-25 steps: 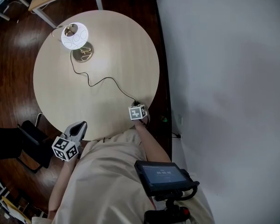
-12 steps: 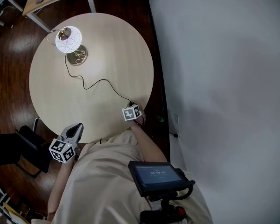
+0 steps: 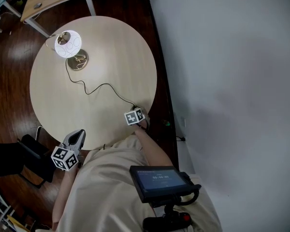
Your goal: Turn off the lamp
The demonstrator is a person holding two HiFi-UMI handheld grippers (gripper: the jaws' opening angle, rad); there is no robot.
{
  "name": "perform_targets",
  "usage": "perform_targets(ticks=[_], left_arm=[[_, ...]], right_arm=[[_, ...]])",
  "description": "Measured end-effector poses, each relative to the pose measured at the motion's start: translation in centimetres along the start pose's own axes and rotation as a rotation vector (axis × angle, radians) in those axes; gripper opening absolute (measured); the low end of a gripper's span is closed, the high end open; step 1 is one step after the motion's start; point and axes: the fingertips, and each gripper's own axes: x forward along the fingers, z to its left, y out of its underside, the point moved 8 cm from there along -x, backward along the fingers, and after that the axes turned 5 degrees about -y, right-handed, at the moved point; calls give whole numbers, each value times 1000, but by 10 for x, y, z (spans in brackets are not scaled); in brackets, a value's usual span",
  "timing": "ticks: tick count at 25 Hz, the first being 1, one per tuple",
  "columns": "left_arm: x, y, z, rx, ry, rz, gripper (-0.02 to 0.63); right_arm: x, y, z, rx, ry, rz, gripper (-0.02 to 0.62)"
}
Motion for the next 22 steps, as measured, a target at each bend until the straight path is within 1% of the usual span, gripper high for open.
perform_targets(ticks=[11,22], left_arm=[[-6,2,-3,-1,-13,-16,0],[-9,5,-3,-3,-20,-15,0]], right_arm=[[2,0,1,-51,9,26,87],[1,0,2,-50,7,7,92]])
